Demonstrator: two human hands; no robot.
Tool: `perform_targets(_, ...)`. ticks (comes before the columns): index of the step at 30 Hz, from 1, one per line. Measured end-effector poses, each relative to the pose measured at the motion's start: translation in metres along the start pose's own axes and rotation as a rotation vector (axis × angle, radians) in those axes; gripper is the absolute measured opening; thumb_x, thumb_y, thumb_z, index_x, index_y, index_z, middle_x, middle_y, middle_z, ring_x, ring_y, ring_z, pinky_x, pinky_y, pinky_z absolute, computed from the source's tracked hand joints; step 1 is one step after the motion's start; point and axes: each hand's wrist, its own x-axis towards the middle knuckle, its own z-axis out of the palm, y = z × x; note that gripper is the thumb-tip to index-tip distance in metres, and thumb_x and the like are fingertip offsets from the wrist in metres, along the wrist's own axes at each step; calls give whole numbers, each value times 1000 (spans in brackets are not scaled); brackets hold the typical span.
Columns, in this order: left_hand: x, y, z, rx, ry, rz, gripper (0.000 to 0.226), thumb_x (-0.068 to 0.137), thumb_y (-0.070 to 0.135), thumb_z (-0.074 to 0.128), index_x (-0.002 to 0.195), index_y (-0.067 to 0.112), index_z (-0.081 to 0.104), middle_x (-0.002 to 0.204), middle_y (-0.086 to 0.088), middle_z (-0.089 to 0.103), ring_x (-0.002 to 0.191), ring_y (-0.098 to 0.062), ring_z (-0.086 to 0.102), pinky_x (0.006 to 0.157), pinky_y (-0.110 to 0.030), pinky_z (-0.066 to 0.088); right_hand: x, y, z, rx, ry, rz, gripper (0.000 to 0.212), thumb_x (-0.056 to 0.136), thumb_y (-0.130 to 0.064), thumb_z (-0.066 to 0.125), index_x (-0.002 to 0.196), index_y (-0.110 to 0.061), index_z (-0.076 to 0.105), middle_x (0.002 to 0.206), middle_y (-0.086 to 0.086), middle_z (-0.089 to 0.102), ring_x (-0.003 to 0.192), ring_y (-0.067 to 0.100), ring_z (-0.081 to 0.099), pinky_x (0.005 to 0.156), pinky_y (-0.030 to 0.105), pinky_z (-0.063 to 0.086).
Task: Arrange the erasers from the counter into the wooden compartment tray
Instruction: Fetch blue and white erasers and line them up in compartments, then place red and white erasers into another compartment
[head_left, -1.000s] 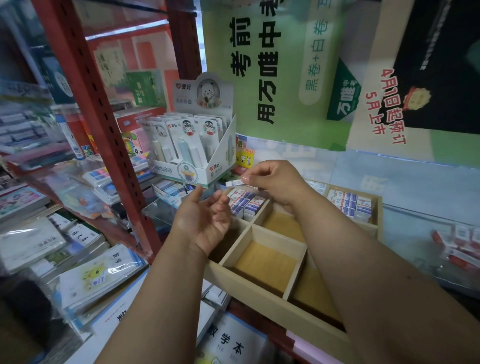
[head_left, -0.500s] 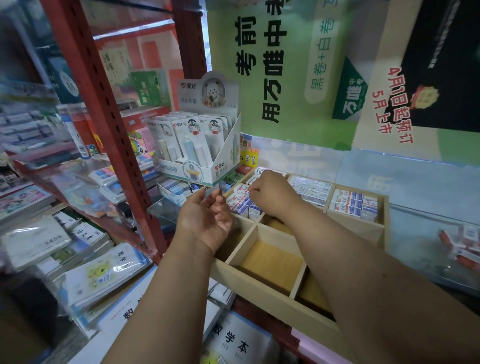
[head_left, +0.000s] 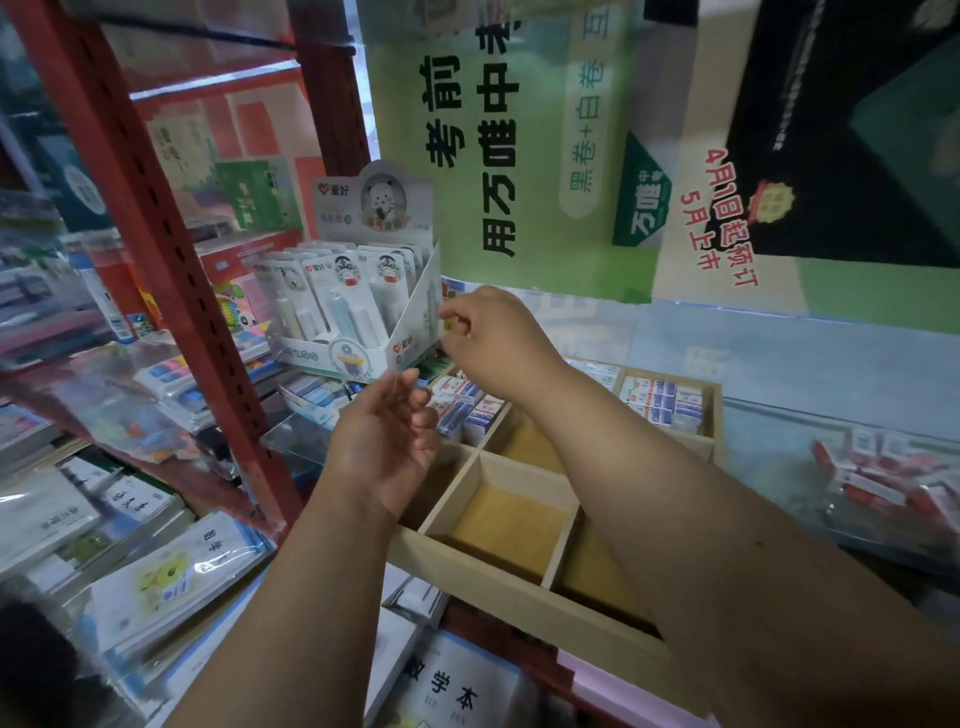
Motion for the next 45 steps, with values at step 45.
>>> perform_targets(45,-131,-191,158,8,-132,-528,14,91,18,49,81,12,57,63,-3,52,49,-13,49,43,-18,44,-226,200,-202,-676,-120,712,59,72,-46,71,110,-8,45,100,9,58,101,29,55,69,29,38)
